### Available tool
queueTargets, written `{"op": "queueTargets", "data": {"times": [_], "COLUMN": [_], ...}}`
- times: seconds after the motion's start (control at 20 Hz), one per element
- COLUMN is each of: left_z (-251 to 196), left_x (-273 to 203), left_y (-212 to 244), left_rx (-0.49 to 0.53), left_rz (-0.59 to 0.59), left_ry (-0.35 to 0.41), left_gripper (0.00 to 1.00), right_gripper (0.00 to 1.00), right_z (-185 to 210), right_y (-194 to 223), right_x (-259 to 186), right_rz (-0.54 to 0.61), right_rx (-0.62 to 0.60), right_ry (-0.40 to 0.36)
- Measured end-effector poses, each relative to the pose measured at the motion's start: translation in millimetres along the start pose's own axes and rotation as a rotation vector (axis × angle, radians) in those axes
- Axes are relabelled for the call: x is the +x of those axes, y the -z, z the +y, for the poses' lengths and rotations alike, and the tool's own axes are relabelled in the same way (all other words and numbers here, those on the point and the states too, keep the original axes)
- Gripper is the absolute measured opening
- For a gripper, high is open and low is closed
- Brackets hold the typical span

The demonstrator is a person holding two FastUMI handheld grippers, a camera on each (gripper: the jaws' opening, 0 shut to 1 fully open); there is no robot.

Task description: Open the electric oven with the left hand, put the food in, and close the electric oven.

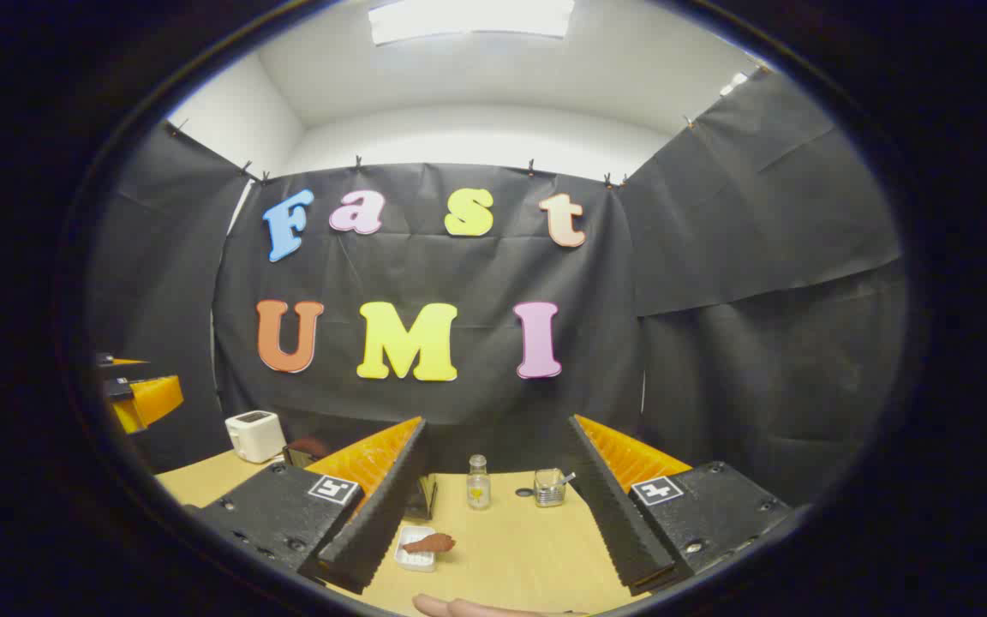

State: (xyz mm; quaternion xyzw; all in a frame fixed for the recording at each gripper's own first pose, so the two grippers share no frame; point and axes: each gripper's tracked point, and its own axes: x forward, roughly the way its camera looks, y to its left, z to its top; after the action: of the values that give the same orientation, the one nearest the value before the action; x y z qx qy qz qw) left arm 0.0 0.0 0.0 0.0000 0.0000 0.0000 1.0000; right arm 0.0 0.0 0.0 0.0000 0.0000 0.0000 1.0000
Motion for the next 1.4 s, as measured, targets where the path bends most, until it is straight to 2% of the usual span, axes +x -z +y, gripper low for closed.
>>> {"op": "queueTargets", "data": {"times": [0.05,0.3,0.9,1.1,1.4], "left_z": [0,-3,-11,-18,-25], "left_x": [-1,-3,1,27,108], "left_y": [1,-3,-2,8,59], "left_rx": [0.002,-0.009,-0.016,-0.038,0.010], "left_rz": [0.000,-0.016,-0.036,-0.045,0.053], "left_ry": [0.000,0.008,0.038,0.057,0.060], "left_gripper": [0.95,0.96,0.96,0.96,0.97], "right_gripper": [1.00,1.00,1.00,1.00,1.00], "right_z": [0,-5,-8,-16,-24], "right_y": [-3,-11,0,5,20], "right_x": [-3,-11,-8,-2,14], "right_rz": [-0.007,-0.041,-0.030,-0.041,-0.030], "right_rx": [0.004,0.007,0.030,0.046,0.069], "right_ry": [-0.005,-0.003,-0.038,-0.031,-0.031]}}
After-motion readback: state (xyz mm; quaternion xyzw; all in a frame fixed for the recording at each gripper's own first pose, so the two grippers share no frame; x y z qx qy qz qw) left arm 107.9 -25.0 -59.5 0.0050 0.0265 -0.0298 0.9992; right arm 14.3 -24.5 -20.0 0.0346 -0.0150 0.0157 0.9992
